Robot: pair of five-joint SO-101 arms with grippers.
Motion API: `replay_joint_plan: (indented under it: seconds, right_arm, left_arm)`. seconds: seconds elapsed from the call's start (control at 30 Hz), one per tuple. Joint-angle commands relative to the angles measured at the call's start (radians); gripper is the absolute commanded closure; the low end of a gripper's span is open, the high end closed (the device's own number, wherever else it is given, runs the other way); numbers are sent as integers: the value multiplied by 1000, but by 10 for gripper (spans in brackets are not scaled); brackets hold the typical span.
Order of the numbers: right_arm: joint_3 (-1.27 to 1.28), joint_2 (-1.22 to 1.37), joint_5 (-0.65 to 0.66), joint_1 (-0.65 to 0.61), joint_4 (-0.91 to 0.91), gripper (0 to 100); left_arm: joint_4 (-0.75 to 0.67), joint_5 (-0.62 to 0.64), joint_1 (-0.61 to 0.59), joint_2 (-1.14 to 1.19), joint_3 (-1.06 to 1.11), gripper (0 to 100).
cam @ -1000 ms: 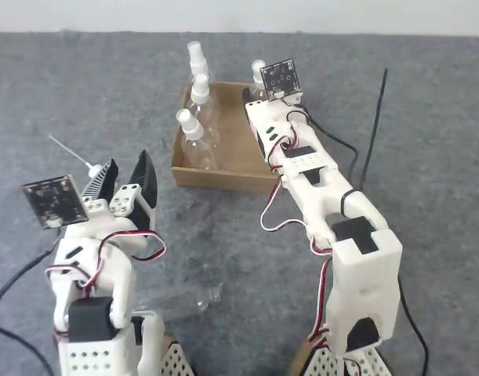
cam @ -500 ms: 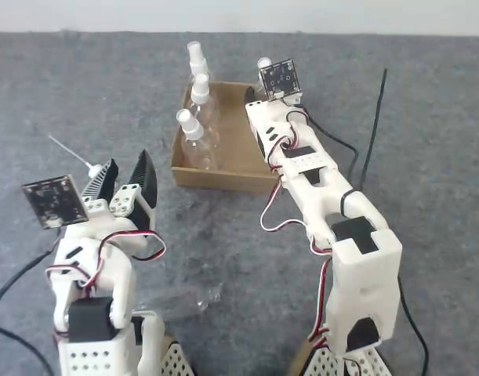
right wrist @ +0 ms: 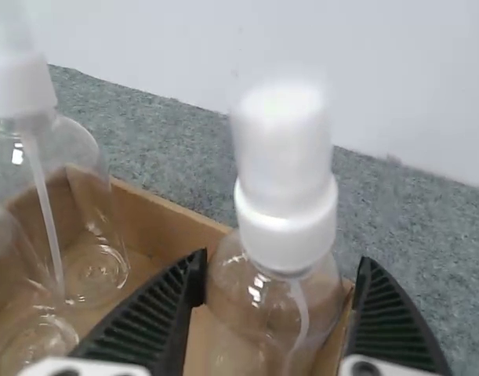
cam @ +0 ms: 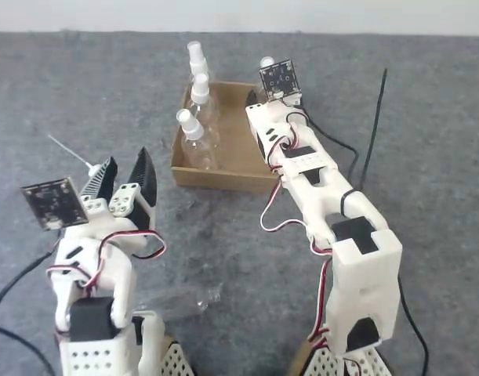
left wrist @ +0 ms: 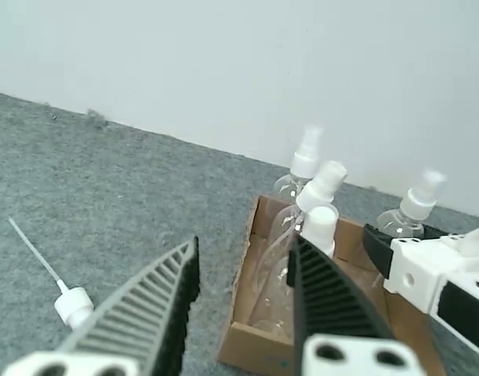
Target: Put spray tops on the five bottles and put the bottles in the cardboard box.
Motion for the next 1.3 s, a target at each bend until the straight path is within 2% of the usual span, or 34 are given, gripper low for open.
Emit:
replay_joint_plan:
  seconds: [0.0, 0.53, 1.27]
  right_arm:
    - [-20, -90, -8, -18, 8, 749]
    - [186, -325, -3, -13, 15, 752]
    - [186, -633, -3, -12, 503, 753]
  left_arm:
    - [-86, 3, -2, -6, 19, 826]
    - [-87, 3, -5, -6, 21, 826]
    - [-87, 3, -6, -6, 22, 828]
